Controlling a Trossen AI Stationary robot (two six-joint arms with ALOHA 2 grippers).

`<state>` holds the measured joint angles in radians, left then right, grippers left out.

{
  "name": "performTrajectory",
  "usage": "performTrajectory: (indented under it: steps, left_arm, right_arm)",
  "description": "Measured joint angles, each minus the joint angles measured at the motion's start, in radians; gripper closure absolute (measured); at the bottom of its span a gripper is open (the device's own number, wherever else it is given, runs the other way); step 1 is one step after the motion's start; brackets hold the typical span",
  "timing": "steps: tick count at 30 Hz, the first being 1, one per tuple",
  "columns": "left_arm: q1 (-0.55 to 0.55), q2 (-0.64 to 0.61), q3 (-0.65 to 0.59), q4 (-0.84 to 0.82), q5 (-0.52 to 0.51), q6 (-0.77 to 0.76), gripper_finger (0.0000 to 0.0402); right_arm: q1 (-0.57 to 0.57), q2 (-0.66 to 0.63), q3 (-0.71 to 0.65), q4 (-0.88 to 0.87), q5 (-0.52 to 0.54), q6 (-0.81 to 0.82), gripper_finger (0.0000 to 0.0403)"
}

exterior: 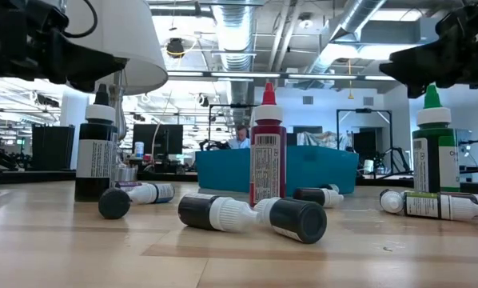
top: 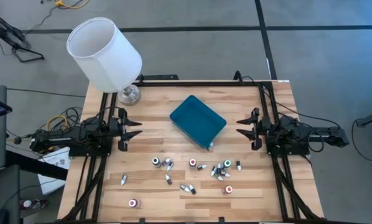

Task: Pick & Place food coloring
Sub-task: Put the large green food coloring bottle into the blue bin

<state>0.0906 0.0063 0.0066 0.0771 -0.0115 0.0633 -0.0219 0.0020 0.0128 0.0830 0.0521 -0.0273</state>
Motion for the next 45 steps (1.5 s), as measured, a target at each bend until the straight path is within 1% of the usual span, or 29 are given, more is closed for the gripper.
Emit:
performTrajectory:
  steps: [3,5,7,9,10,12,14,18,21,23,25,29,30,33,36,39,41,45]
  left_arm:
    - [0.0,0.0,0.0,0.0,0.004,-0.11,0.0258]
    - [0.0,0.0,0.0,0.001,0.004,-0.167,0.0258]
    - [0.0,0.0,0.0,0.002,0.004,-0.176,0.0258]
    - [0.0,0.0,0.0,0.004,0.004,-0.167,0.0258]
    - [0.0,0.0,0.0,0.004,0.004,-0.15,0.0258]
    - [0.0,0.0,0.0,0.007,-0.01,-0.111,0.0258]
    - [0.0,0.0,0.0,0.02,-0.031,-0.097,0.0258]
    - [0.0,0.0,0.0,0.058,-0.036,-0.129,0.0258]
    - [0.0,0.0,0.0,0.04,-0.035,-0.142,0.0258]
    - [0.0,0.0,0.0,0.012,-0.021,-0.165,0.0258]
    - [0.0,0.0,0.0,-0.017,-0.004,-0.186,0.0258]
    - [0.0,0.0,0.0,-0.039,0.007,-0.205,0.0258]
    - [0.0,0.0,0.0,-0.039,0.007,-0.206,0.0258]
    - [0.0,0.0,0.0,-0.04,0.007,-0.206,0.0258]
    - [0.0,0.0,0.0,-0.04,0.007,-0.206,0.0258]
    - [0.0,0.0,0.0,-0.04,0.006,-0.206,0.0258]
    - [0.0,0.0,0.0,-0.04,0.006,-0.206,0.0258]
    - [0.0,0.0,0.0,-0.04,0.006,-0.205,0.0258]
  right_arm:
    - [0.001,0.0,0.0,0.032,-0.005,0.076,0.0233]
    - [0.008,0.0,0.0,0.02,-0.06,0.103,0.0233]
    - [0.024,0.01,0.0,-0.002,-0.161,0.106,0.0233]
    - [0.051,0.032,0.0,-0.014,-0.236,0.106,0.0233]
    - [0.069,0.047,0.0,-0.016,-0.255,0.101,0.0233]
    - [0.11,0.078,0.0,-0.016,-0.261,0.071,0.0233]
    - [0.154,0.108,0.0,0.0,-0.246,0.032,0.0233]
    - [0.236,0.176,0.0,0.083,-0.202,-0.028,0.0233]
    - [0.29,0.223,0.0,0.138,-0.193,-0.031,0.0233]
    - [0.328,0.255,0.0,0.141,-0.172,-0.016,0.0233]
    - [0.368,0.289,0.0,0.141,-0.123,0.021,0.0233]
    - [0.446,0.402,0.0,0.18,0.038,0.051,0.0233]
    - [0.463,0.43,0.0,0.212,0.06,0.049,0.0233]
    - [0.506,0.511,0.0,0.315,0.067,0.049,0.0233]
    - [0.544,0.586,0.0,0.357,0.076,0.073,0.0233]
    - [0.567,0.665,0.0,0.396,0.127,0.096,0.0233]
    - [0.571,0.718,0.0,0.434,0.152,0.105,0.0233]
    - [0.57,0.81,0.011,0.504,0.157,0.107,0.0233]
